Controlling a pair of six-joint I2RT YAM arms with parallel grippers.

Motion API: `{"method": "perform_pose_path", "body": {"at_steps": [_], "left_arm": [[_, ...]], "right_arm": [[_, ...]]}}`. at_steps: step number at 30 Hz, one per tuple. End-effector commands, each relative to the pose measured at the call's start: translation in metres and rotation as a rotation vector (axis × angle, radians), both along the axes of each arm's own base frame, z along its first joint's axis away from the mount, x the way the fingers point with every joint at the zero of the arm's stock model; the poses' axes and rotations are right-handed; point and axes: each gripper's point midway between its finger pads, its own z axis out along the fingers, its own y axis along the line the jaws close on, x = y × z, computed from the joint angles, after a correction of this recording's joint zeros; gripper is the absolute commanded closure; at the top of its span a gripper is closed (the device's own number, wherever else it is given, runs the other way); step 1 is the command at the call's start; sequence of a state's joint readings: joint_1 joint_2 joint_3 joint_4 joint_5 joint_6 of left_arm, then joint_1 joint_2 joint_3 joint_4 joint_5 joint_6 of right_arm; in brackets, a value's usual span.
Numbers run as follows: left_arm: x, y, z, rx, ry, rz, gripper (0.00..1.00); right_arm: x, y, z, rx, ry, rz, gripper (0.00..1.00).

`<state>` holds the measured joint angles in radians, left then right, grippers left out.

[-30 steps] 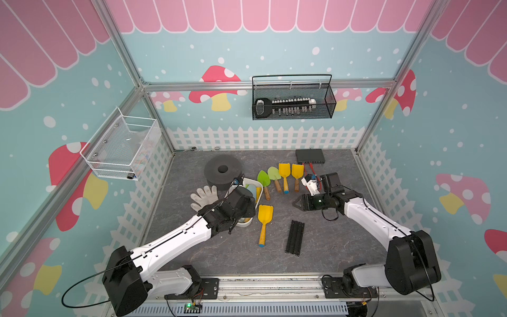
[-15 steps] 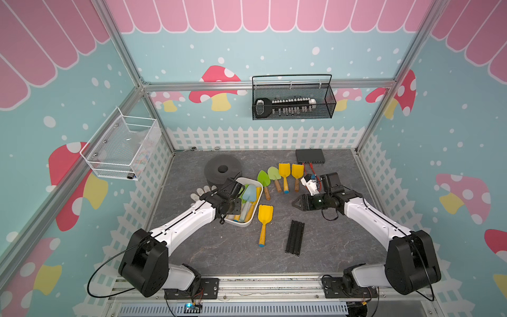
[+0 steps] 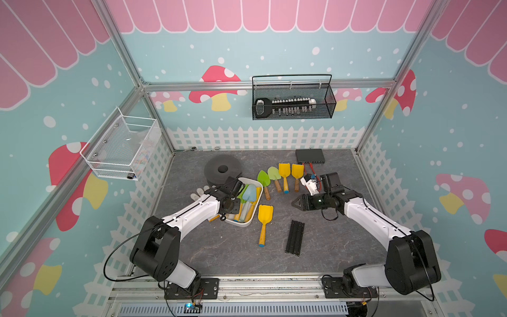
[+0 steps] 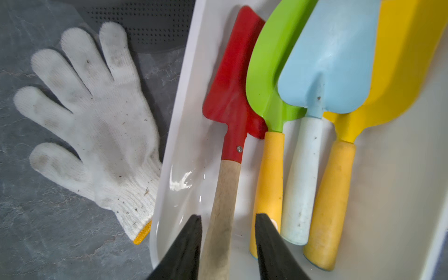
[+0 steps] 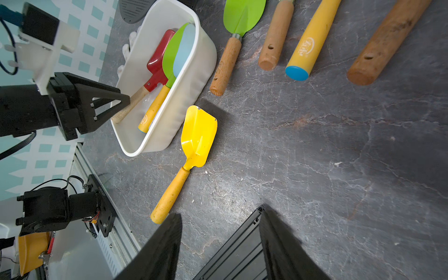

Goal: Take the shovel out of the storage box
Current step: Pick up the shovel from the storage box.

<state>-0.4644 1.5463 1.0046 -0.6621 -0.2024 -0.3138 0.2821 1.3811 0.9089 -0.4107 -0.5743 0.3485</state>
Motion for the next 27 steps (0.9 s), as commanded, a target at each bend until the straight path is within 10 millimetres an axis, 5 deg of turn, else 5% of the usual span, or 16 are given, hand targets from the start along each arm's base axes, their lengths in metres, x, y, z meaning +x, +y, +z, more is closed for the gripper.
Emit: {"method": "perform_pose_path", "body": {"at_steps": [1,13,19,27], "left_arm": [[0.008,0.009,0.002,0.041,-0.012,0.019,0.6],[0.007,0.012,-0.022,0.045,0.057,0.038,0.63],[0.006,0.009,-0.03,0.04,0.083,0.025,0.72],[0.011,0.001,0.0,0.029,-0.009,0.001,0.93]], "right_arm": [[-0.002,-0.001,-0.005,0.0,0.007,0.007,0.42],[-0.002,-0.001,-0.004,0.0,0.002,0.007,0.42],[-0.002,-0.001,-0.002,0.0,-0.004,0.008,0.42],[-0.002,-0.001,-0.003,-0.001,-0.002,0.008,0.42]]}}
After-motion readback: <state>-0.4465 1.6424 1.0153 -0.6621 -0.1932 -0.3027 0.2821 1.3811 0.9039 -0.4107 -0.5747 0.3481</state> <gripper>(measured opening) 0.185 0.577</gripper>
